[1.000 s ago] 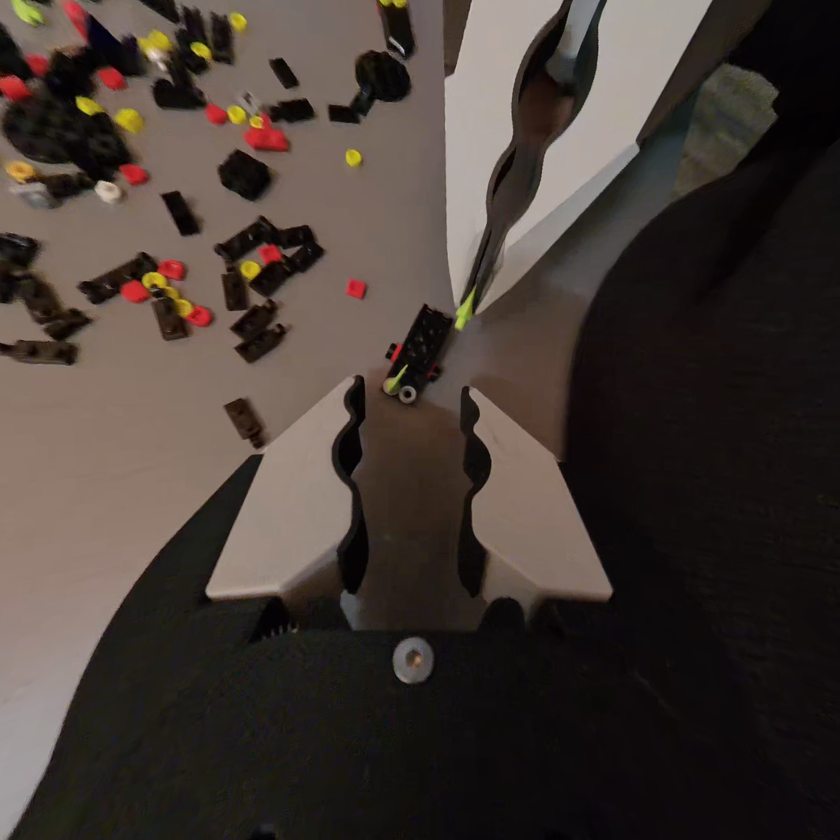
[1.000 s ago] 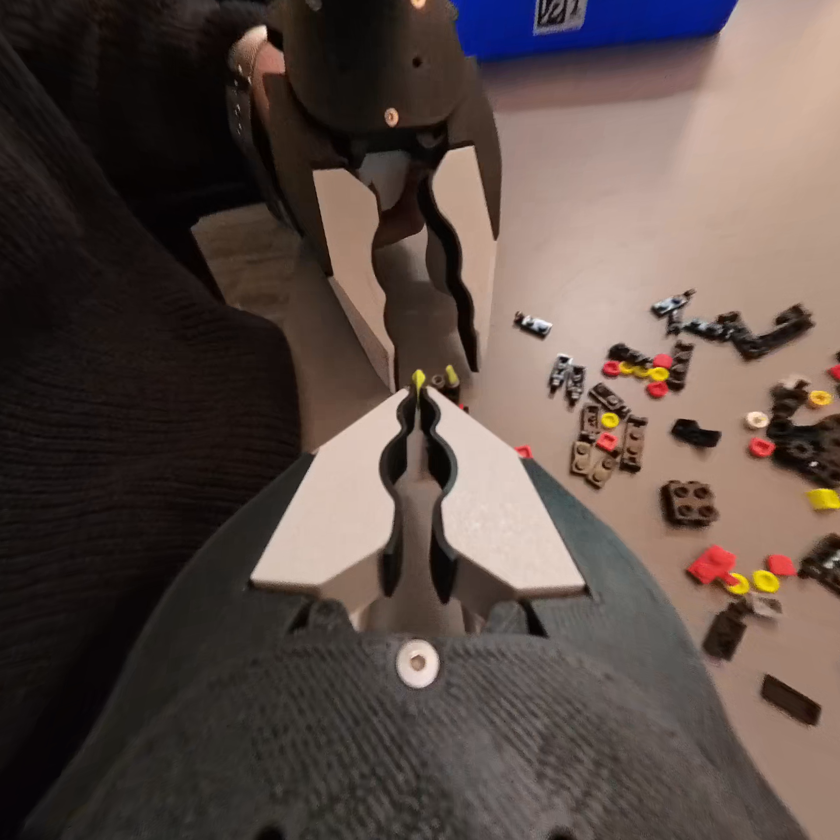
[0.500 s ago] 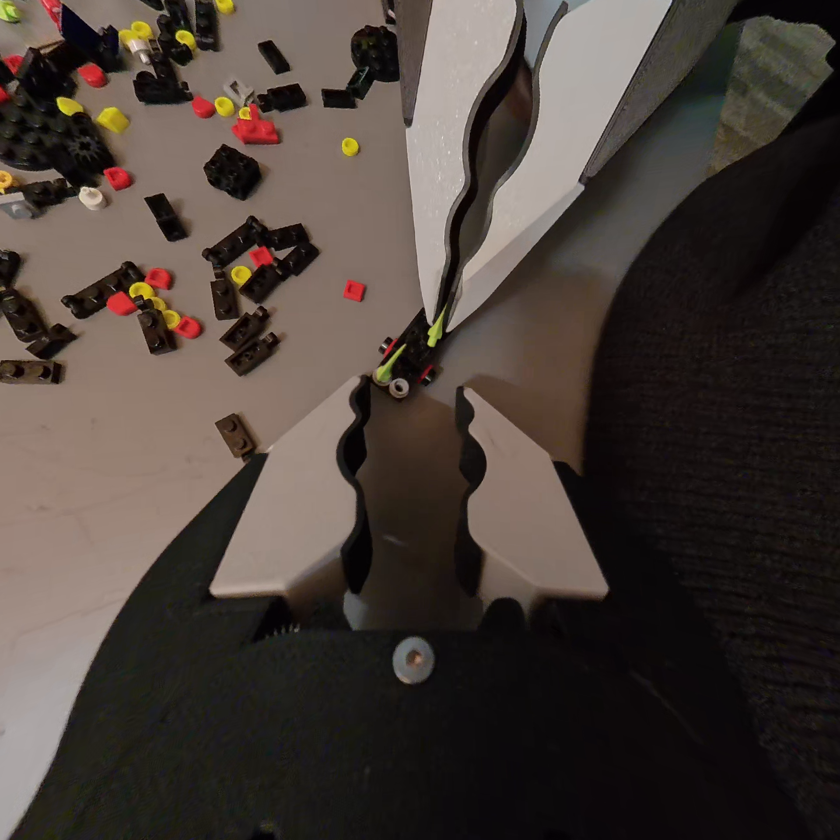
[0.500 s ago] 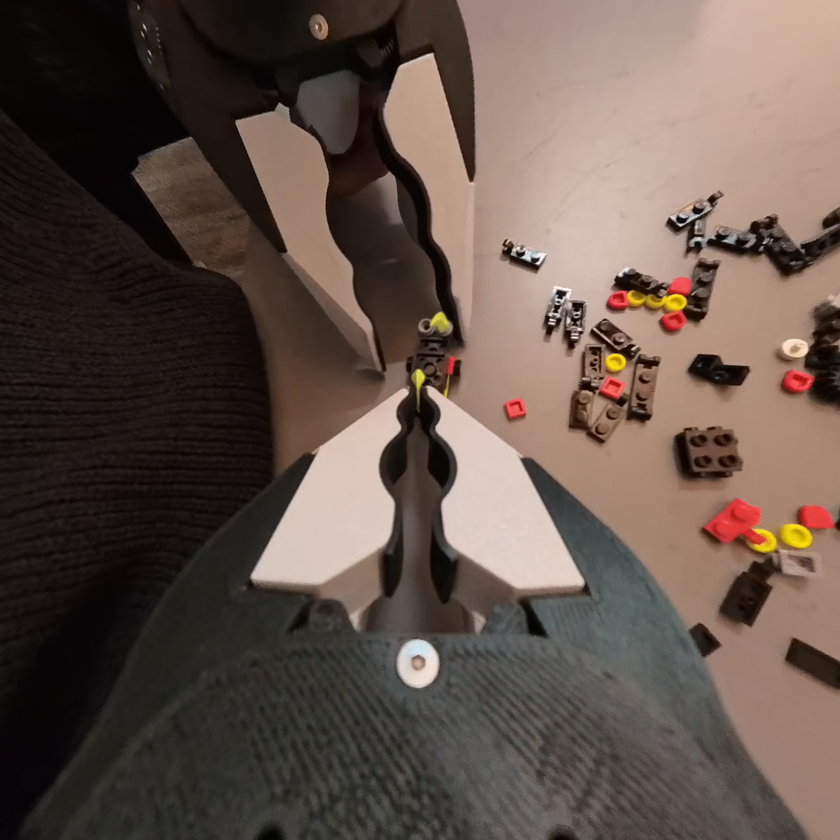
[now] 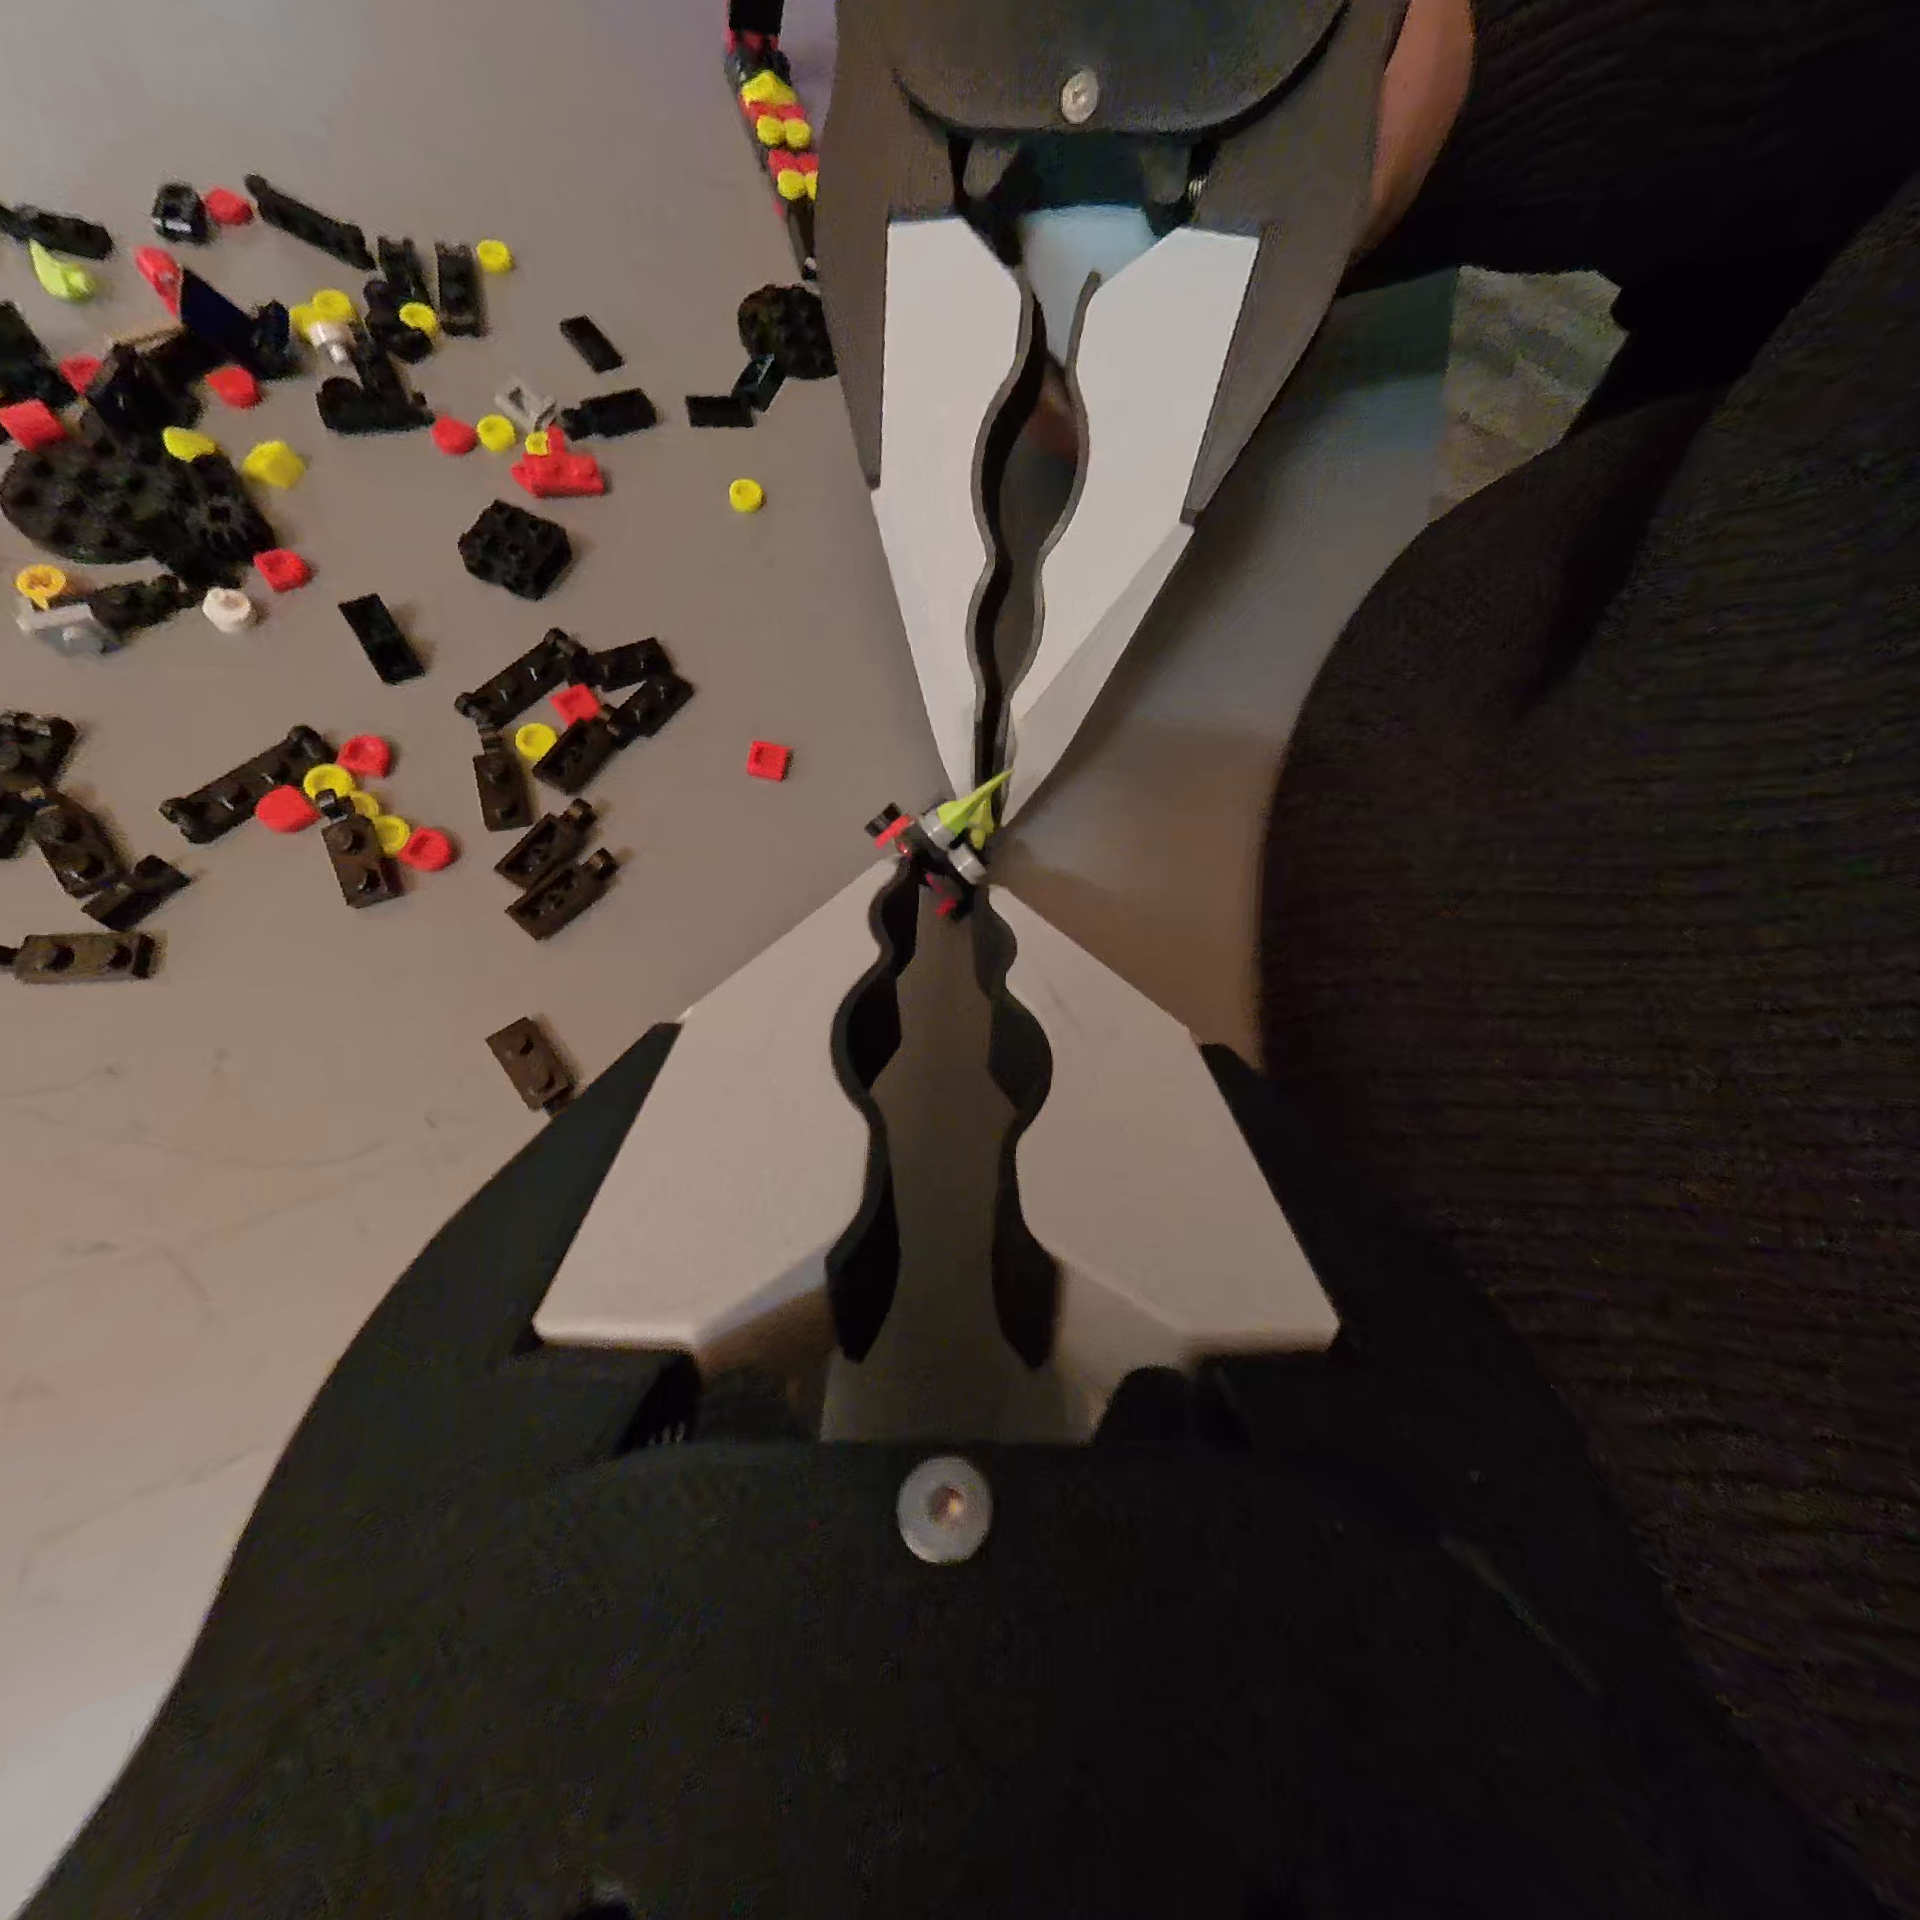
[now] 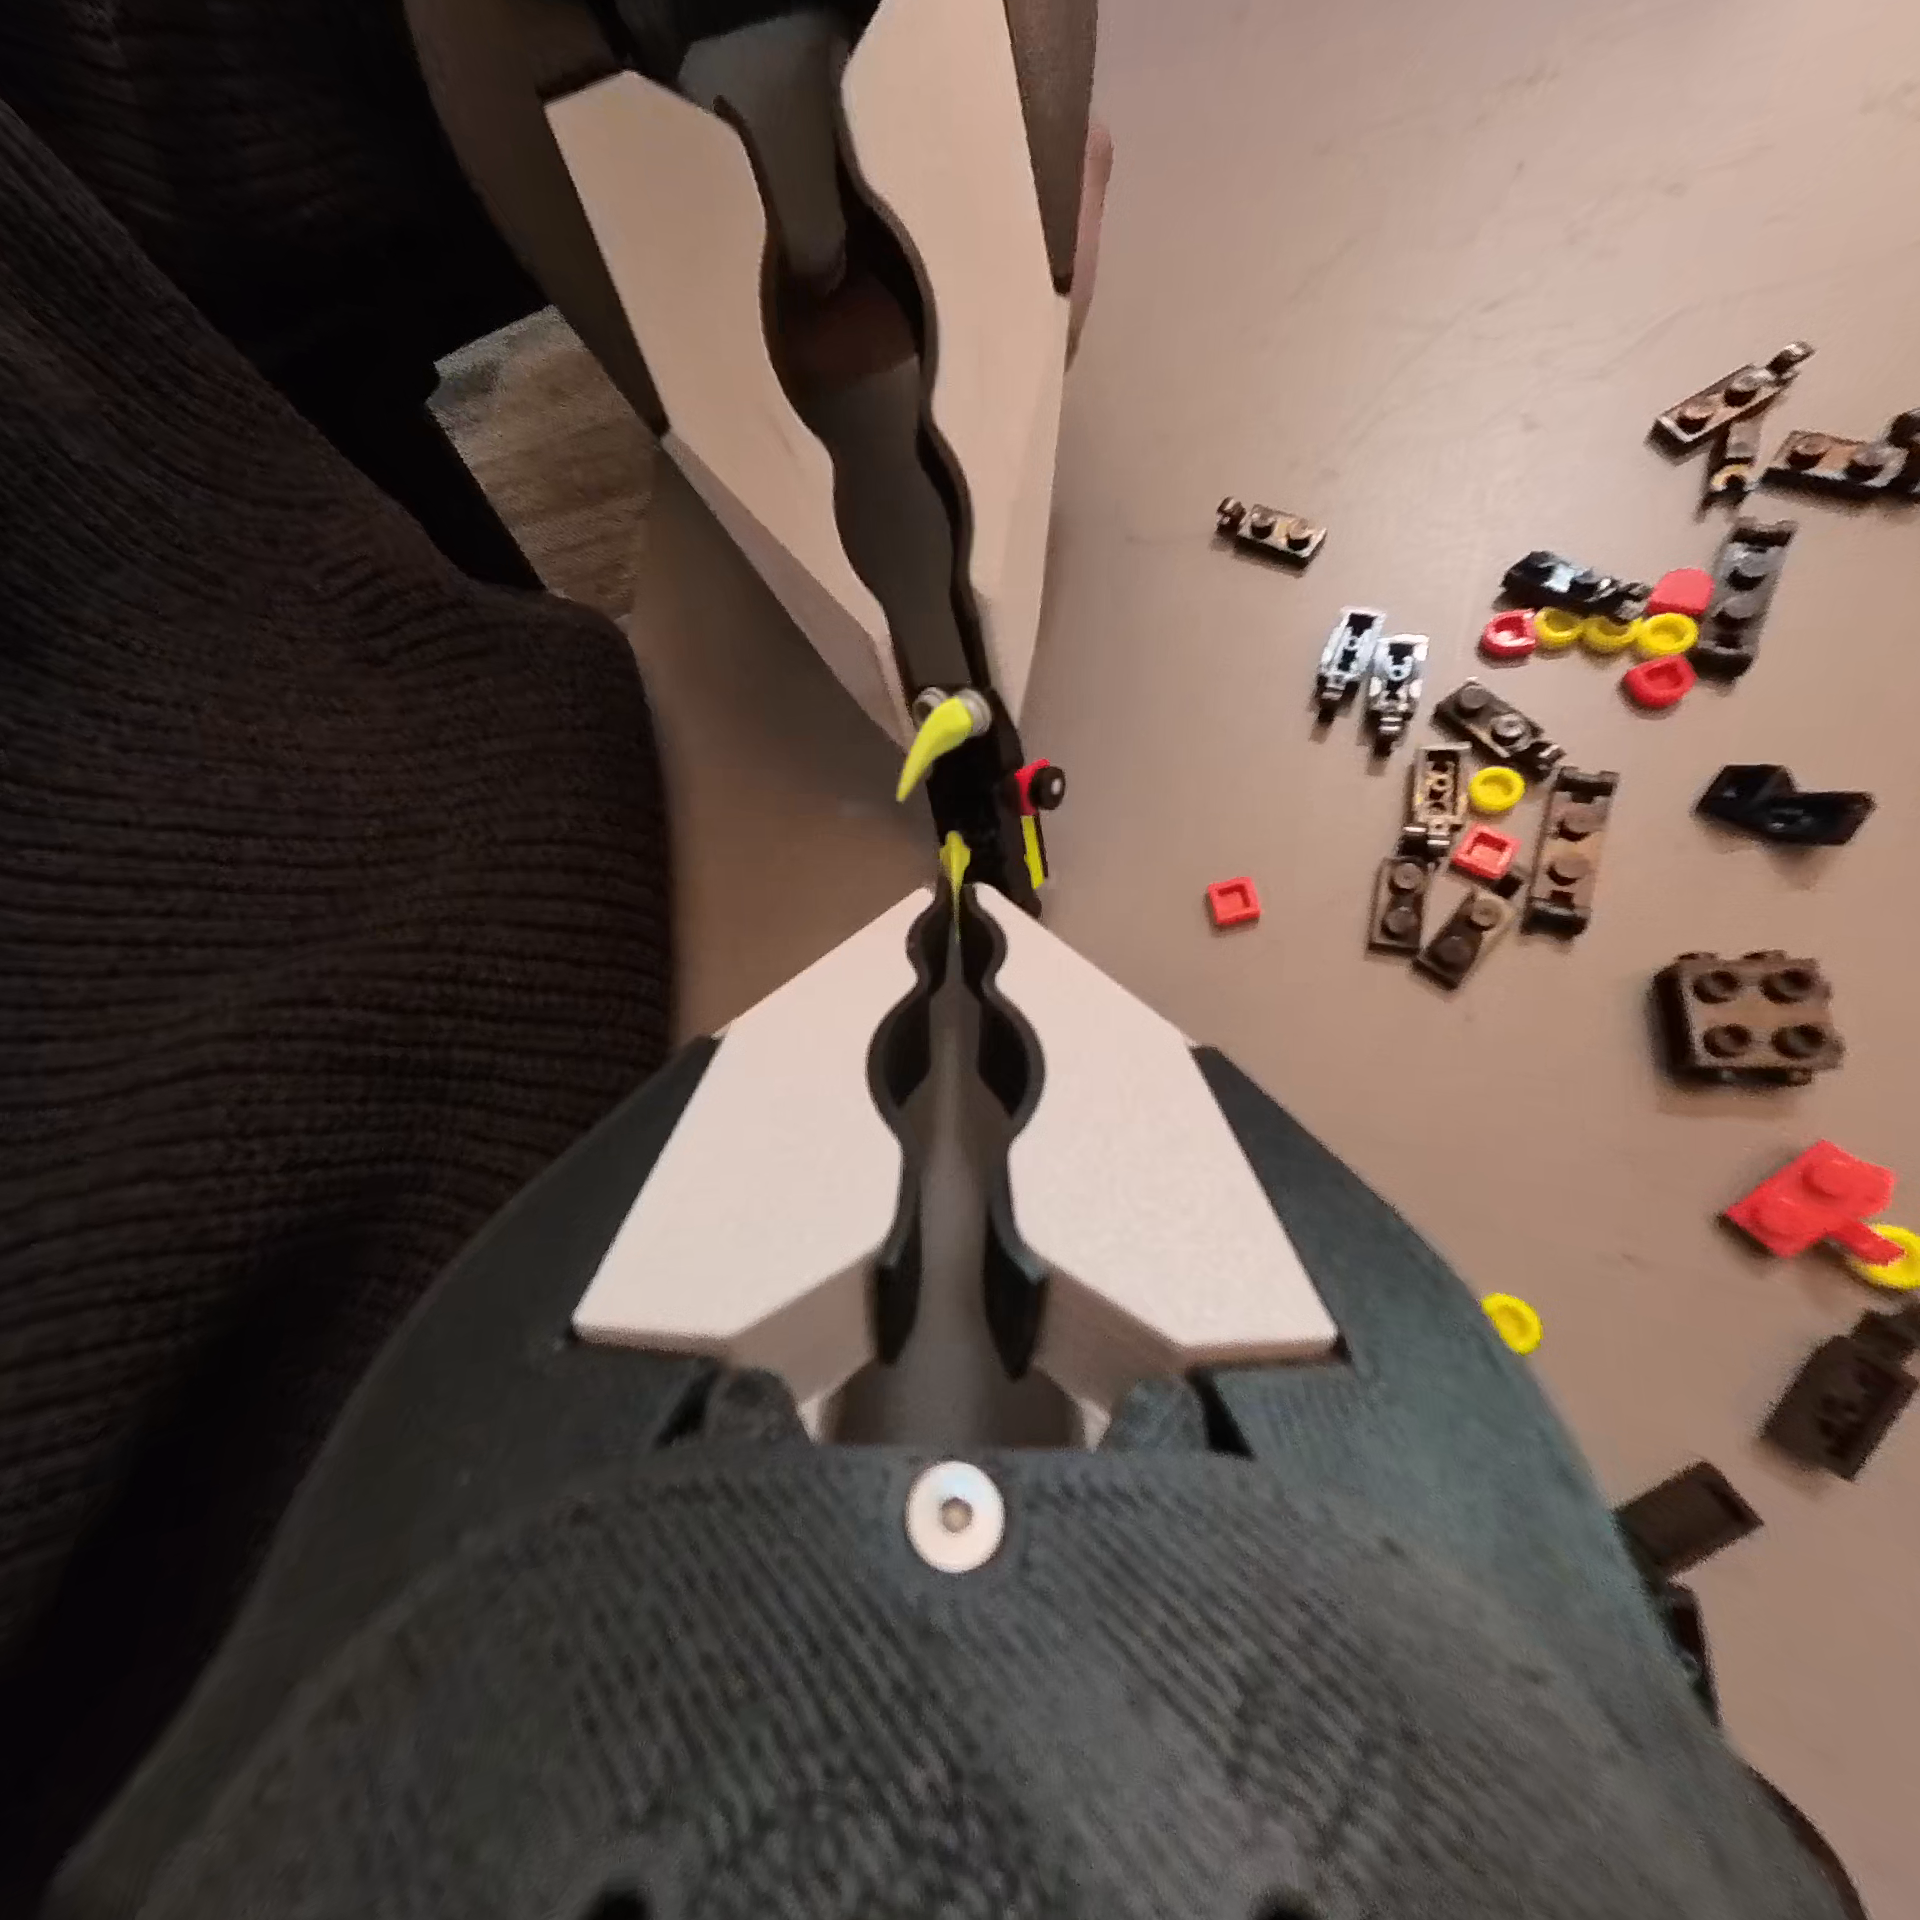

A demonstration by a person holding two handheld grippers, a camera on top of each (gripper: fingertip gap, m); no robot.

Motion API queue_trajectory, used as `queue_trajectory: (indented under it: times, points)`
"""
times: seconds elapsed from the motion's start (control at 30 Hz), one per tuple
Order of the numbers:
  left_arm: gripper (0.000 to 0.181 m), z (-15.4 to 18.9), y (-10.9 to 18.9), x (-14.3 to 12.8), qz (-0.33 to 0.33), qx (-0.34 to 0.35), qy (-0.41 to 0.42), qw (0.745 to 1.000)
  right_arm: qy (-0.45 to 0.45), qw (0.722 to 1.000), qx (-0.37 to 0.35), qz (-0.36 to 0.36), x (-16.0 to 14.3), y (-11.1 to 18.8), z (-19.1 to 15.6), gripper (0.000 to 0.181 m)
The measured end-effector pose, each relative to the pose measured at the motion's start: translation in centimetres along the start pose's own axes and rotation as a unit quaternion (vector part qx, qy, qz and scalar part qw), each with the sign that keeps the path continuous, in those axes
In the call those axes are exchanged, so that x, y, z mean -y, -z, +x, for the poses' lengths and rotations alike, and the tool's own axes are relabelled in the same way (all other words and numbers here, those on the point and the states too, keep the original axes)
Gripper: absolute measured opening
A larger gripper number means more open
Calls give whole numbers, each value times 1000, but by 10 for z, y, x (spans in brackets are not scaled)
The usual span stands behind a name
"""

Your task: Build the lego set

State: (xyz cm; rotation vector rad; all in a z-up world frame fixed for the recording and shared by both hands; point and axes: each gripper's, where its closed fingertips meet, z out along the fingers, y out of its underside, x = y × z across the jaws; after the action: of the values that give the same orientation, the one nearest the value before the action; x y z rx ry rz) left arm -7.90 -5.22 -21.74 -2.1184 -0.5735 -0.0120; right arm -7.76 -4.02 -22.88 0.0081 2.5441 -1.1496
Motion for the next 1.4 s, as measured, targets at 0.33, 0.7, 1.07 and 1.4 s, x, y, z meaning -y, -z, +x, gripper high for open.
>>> queue_trajectory:
  times: [0.33, 0.7, 1.07, 1.4]
  points:
    - [7, 6, 1, 3, 7, -23, 6, 1000, 5, 1000, 12, -3, -1, -2, -5, 0]
    - [18, 1, -6, 7, 19, 41, -110, 993, 1, 999, 44, -14, -7, -6, -11, 0]
    - [4, 9, 0, 13, 42, -18, -57, 997, -12, 999, 30, 20, 4, 9, -5, 0]
    - [0, 4, -2, 11, 38, 1, -68, 997, -4, 999, 29, 21, 3, 8, -5, 1]
